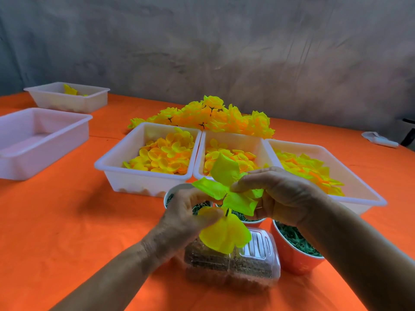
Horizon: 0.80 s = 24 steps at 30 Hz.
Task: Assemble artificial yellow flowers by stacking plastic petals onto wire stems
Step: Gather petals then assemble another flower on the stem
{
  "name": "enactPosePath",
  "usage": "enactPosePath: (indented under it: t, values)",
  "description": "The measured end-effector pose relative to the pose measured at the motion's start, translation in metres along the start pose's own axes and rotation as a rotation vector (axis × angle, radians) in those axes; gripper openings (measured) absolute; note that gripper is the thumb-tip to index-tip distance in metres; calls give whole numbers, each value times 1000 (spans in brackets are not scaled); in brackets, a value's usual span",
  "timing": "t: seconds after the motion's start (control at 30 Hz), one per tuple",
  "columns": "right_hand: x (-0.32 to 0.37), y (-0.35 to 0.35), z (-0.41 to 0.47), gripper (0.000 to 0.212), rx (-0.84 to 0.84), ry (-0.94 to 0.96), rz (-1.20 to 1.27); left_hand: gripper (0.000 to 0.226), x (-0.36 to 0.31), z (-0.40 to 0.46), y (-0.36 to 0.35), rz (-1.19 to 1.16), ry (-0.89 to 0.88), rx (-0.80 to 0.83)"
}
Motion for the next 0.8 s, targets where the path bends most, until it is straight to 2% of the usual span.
enactPosePath:
  t: [0.07, 0.1, 0.17, 0.27, 0.33, 0.4, 0.53, 0.63, 0.8]
  values:
    - [-1, 1, 0, 23, 0, -4, 8, 24, -5, 3, 10, -202, 73, -60]
    - [-1, 1, 0, 23, 6, -5, 8, 28, -8, 5, 17, -217, 89, -108]
    - [-1, 1, 1, 15, 23, -5, 7, 47, -19, 8, 26, -182, 125, -138]
    - [-1, 0, 1, 3, 39, 2, 18, 67, -34, 14, 25, 29, 175, -13]
    - [-2, 2, 1, 3, 56, -11, 27, 59, -37, 16, 20, 79, 254, 70]
    - [-4, 4, 0, 8, 74, -41, 46, 41, -36, 17, 17, 12, 349, 130]
    - [-8, 6, 0, 34, 74, -101, 109, 15, -32, 19, 13, -118, 447, 198]
    - [-9, 5, -2, 32, 68, -129, 178, 10, -29, 22, 12, -198, 484, 203]
    - [-13, 8, 3, 43, 59, -147, 208, 11, -24, 25, 12, -218, 488, 253]
Point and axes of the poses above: each hand's wrist, its own z-axis towards the middle knuckle, its own y-axis out of the back of the hand, x = y × z, the point moved 3 cm from there along z, towards the middle knuckle, and after that the axes turned 15 degrees about z, right-handed, at the moved point
